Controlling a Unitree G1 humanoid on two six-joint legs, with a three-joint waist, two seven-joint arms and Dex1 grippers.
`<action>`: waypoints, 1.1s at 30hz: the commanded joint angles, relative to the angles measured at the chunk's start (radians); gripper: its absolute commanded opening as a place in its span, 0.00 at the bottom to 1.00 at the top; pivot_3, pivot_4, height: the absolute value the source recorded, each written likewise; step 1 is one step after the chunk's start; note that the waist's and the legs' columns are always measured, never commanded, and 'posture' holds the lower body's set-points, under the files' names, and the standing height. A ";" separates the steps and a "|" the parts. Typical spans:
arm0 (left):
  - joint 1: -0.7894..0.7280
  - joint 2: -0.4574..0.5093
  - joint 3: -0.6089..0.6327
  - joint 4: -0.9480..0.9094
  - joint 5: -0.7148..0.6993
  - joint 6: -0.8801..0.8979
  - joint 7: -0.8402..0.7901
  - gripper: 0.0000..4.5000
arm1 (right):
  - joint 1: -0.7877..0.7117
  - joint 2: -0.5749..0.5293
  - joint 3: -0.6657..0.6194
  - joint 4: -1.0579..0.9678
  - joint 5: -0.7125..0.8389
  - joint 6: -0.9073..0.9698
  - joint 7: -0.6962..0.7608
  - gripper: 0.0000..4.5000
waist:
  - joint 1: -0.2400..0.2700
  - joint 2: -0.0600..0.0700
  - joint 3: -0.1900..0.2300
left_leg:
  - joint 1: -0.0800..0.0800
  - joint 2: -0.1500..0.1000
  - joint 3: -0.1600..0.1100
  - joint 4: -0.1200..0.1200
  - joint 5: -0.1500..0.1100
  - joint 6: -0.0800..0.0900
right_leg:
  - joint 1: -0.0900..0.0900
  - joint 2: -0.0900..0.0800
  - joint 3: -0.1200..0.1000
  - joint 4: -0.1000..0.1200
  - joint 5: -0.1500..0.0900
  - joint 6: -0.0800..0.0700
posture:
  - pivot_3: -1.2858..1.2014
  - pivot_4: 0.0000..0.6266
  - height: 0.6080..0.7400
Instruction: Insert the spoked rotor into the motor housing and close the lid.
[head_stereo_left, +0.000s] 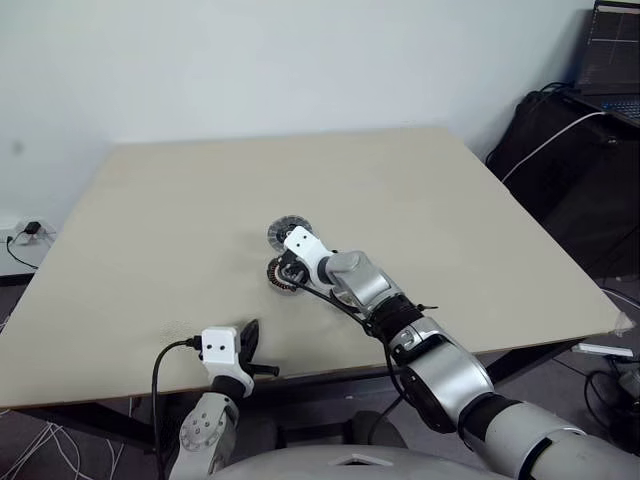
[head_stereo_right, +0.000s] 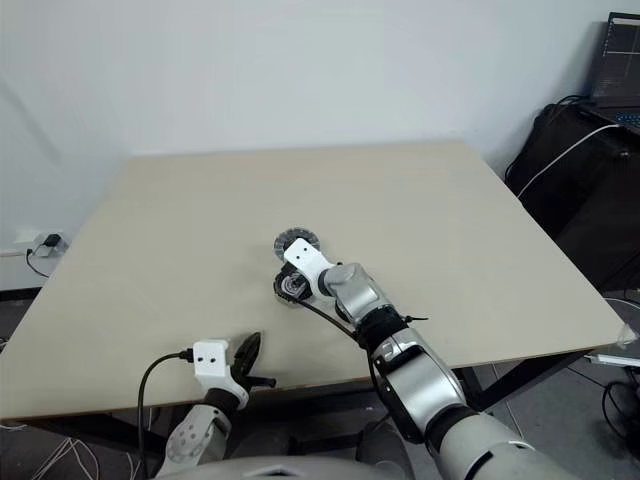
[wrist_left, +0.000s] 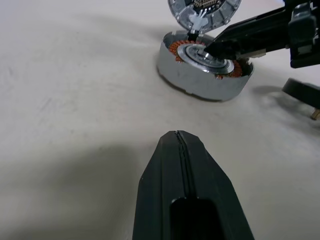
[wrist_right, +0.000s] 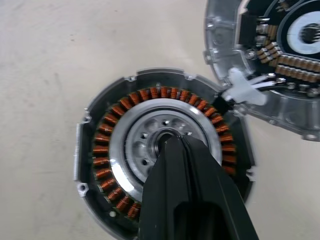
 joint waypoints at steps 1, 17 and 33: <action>-0.005 0.000 -0.005 -0.049 -0.010 -0.004 -0.004 0.00 | -0.031 0.002 -0.043 -0.108 0.035 -0.009 0.005 0.01 | 0.001 0.000 0.000 | 0.000 0.000 0.000 0.000 0.000 0.000 | 0.000 0.000 0.000 0.000 0.000 0.000 | 0.52 0.00 1.00; -0.008 0.001 -0.007 -0.049 -0.010 0.001 -0.010 0.00 | 0.072 0.021 -0.031 -0.157 0.033 -0.006 -0.074 0.01 | 0.001 0.000 0.000 | -0.002 0.000 0.000 0.000 0.001 0.002 | -0.001 -0.001 0.000 0.000 0.000 0.000 | 0.52 0.00 1.00; -0.018 0.002 -0.003 -0.050 -0.011 0.010 -0.011 0.00 | 0.103 0.004 -0.029 -0.169 0.038 0.010 -0.069 0.01 | 0.001 0.000 0.000 | -0.002 0.000 0.000 0.000 0.002 0.003 | -0.001 -0.001 0.000 -0.001 0.000 0.000 | 0.52 0.00 1.00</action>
